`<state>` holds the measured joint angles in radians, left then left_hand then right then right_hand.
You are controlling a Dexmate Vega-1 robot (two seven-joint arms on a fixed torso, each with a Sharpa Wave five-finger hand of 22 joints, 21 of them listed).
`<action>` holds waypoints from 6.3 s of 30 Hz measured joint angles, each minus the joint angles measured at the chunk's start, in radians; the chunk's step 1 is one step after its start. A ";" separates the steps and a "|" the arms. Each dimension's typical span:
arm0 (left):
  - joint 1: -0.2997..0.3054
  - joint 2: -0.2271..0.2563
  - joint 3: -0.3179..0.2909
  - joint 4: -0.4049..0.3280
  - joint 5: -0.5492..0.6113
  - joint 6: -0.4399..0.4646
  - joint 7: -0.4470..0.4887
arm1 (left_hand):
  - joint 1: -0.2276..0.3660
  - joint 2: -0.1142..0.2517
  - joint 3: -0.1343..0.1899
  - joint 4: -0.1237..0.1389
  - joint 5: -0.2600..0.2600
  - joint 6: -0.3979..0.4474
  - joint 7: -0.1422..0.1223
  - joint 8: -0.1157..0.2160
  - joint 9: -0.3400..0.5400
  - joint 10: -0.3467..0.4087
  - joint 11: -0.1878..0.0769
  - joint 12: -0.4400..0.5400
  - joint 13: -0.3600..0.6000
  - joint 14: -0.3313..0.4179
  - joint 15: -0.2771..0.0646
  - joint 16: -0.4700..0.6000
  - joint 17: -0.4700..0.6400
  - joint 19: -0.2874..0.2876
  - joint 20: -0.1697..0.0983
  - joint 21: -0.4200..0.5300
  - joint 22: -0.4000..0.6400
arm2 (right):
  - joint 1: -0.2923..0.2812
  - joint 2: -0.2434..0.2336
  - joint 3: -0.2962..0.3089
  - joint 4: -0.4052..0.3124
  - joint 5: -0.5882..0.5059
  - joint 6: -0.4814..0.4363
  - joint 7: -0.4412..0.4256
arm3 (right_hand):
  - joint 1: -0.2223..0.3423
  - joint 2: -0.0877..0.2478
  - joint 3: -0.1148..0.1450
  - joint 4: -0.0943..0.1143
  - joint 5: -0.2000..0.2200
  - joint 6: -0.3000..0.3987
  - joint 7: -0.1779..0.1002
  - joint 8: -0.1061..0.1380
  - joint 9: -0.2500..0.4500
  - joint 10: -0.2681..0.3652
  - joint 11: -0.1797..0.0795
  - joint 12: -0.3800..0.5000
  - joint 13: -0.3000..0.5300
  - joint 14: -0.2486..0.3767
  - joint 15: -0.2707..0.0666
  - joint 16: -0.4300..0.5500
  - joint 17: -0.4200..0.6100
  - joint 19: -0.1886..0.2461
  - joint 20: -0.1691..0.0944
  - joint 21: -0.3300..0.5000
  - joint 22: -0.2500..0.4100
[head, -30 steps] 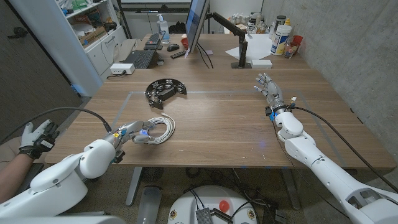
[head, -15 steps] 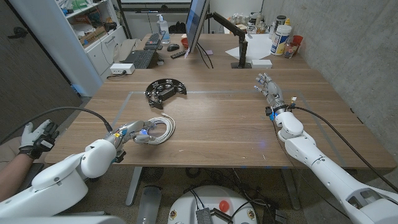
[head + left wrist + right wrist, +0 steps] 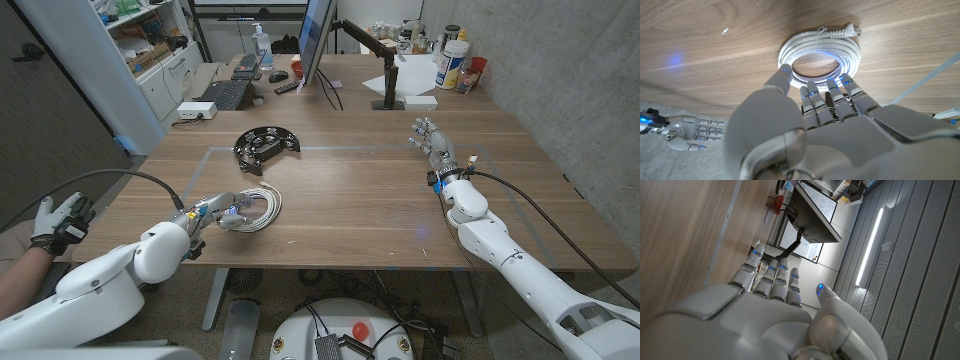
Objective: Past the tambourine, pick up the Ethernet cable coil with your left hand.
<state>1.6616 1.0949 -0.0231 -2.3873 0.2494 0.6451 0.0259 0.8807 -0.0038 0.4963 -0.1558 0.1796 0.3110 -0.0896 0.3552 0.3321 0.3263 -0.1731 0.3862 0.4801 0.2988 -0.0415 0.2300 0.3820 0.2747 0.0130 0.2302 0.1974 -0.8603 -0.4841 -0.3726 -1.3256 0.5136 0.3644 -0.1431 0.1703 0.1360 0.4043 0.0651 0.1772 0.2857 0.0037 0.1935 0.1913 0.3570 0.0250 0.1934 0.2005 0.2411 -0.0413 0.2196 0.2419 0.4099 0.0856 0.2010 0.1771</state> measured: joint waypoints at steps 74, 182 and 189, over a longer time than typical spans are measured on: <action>-0.294 0.180 0.343 0.015 -0.156 0.093 0.143 | -0.001 0.001 -0.004 -0.004 0.000 0.007 -0.003 0.023 0.004 0.007 -0.007 0.015 0.023 0.012 -0.002 0.000 0.024 0.000 0.000 0.007 0.000 | 0.000 -0.002 0.002 -0.001 0.008 -0.003 0.008 | 0.005 0.005 -0.004 -0.004 0.000 0.000 0.000 0.000 0.000 -0.005 0.005 0.000 0.000 -0.004 0.004 0.000 0.000 0.000 0.000 0.000 0.000; -0.470 0.160 0.591 0.020 -0.024 0.194 0.113 | 0.013 0.003 -0.030 -0.011 0.000 0.061 -0.021 0.070 -0.013 0.054 -0.032 0.053 0.042 0.072 0.000 0.022 0.061 0.026 -0.015 0.025 0.005 | 0.000 -0.004 0.002 -0.002 0.011 -0.003 0.012 | 0.005 0.005 0.000 -0.009 0.000 0.000 0.000 0.000 0.000 -0.005 0.005 0.000 0.000 -0.005 0.002 0.000 -0.005 0.000 0.000 0.000 0.000; -0.471 0.157 0.594 0.022 -0.014 0.194 0.111 | 0.067 0.022 -0.033 -0.014 0.000 0.098 -0.035 0.100 -0.008 0.100 -0.038 0.075 0.052 0.135 -0.005 0.066 0.088 0.062 -0.022 0.039 0.006 | 0.000 -0.004 0.002 -0.002 0.011 -0.003 0.012 | 0.005 0.005 0.000 -0.009 0.000 0.000 0.000 0.000 0.000 -0.005 0.005 0.000 0.000 -0.005 0.002 0.000 -0.004 0.000 0.000 0.000 0.000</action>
<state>1.1905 1.2522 0.5708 -2.3654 0.2351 0.8392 0.1372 0.9479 0.0181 0.4629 -0.1700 0.1795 0.4095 -0.1244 0.4550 0.3237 0.4262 -0.2113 0.4611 0.5323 0.4341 -0.0464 0.2962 0.4696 0.3368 -0.0089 0.2689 0.2032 -0.8603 -0.4879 -0.3704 -1.3273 0.5249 0.3610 -0.1308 0.1756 0.1413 0.4045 0.0566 0.1772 0.2857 0.0037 0.1935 0.1913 0.3517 0.0304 0.1934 0.2004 0.2357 -0.0395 0.2196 0.2381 0.4099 0.0856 0.2010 0.1771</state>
